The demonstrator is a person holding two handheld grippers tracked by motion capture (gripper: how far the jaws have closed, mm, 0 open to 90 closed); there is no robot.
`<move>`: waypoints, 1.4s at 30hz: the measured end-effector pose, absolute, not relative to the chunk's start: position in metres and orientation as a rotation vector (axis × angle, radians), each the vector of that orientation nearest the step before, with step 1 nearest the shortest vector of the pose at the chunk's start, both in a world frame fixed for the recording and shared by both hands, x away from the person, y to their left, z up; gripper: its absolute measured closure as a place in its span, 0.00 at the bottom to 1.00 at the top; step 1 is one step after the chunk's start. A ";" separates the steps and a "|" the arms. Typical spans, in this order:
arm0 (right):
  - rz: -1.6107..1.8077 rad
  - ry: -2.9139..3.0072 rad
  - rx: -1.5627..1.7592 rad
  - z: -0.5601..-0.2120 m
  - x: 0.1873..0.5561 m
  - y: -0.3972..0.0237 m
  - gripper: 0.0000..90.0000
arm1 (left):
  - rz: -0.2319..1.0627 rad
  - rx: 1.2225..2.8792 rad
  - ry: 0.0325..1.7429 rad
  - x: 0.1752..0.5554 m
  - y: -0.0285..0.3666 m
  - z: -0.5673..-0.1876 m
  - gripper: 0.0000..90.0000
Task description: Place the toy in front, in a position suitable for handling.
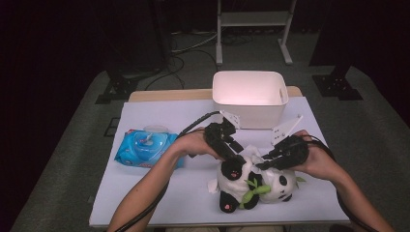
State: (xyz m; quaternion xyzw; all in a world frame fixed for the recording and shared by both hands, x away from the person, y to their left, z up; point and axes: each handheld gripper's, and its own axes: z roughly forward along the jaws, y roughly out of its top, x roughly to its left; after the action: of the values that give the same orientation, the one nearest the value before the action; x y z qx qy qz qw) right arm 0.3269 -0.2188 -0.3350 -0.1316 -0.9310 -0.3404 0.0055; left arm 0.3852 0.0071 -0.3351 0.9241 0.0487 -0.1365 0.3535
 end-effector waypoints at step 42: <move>-1.107 -2.917 -0.486 -0.323 0.371 -0.209 0.85 | -0.183 2.511 0.010 0.399 0.007 -0.328 0.51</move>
State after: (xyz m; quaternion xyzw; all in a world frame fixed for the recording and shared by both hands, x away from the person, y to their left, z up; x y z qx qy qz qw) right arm 0.3710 -0.2094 -0.3229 -0.1540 -0.9237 -0.3506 -0.0083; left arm 0.3993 0.0068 -0.3283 0.9493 0.0039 -0.0691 0.3067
